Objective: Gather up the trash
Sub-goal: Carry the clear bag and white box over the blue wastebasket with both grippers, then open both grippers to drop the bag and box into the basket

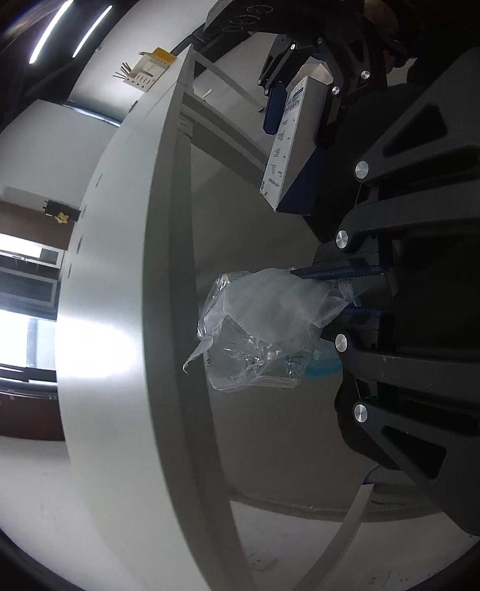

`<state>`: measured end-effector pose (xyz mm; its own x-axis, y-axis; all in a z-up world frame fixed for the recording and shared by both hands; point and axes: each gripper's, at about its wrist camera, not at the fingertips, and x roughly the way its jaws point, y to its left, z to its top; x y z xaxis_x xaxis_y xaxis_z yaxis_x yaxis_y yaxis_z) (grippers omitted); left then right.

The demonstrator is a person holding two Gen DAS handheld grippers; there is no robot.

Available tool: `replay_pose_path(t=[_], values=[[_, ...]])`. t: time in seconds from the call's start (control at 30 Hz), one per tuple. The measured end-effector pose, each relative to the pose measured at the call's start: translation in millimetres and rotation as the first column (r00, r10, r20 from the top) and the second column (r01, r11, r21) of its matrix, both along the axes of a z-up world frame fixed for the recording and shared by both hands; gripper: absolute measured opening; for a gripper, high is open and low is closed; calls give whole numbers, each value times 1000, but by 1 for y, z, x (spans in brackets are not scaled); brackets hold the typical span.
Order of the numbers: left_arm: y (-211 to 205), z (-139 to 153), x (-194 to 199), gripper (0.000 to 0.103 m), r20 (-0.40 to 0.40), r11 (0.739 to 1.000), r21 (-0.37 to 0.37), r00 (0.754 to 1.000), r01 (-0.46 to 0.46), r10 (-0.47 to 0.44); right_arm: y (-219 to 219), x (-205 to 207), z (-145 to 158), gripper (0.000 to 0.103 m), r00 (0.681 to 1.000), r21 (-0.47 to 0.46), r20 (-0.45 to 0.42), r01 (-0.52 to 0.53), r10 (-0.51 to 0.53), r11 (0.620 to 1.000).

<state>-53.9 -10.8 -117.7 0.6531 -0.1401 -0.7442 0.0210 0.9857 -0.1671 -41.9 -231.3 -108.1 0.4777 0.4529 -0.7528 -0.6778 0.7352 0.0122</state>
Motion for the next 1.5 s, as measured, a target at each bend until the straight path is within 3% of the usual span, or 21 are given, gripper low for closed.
replay_pose_path(t=[0.3, 0.47, 0.6, 0.7, 0.83, 1.23, 1.5], values=[[12, -62, 53, 11, -113, 998, 28, 992, -61, 64, 32, 58, -64, 74, 996, -67, -78, 27, -32, 997], [21, -90, 81, 11, -160, 996, 42, 983, -79, 85, 49, 87, -95, 74, 992, -158, -120, 26, -45, 987], [40, -134, 109, 11, -299, 993, 19, 947, -120, 120, 61, 102, -119, 74, 991, -199, -127, 24, -50, 980], [51, -150, 125, 11, -339, 988, -20, 931, -152, 137, 64, 115, -133, 74, 984, -193, -169, 29, -62, 981], [68, -164, 141, 11, -379, 977, -93, 914, -194, 145, 67, 129, -144, 74, 982, -215, -171, 39, -77, 976], [53, -204, 186, 12, -440, 985, -41, 889, -165, 131, 89, 158, -196, 74, 964, -296, -232, 56, -129, 953], [59, -230, 213, 12, -500, 980, -43, 853, -195, 148, 91, 190, -233, 74, 921, -267, -349, 83, -176, 960]])
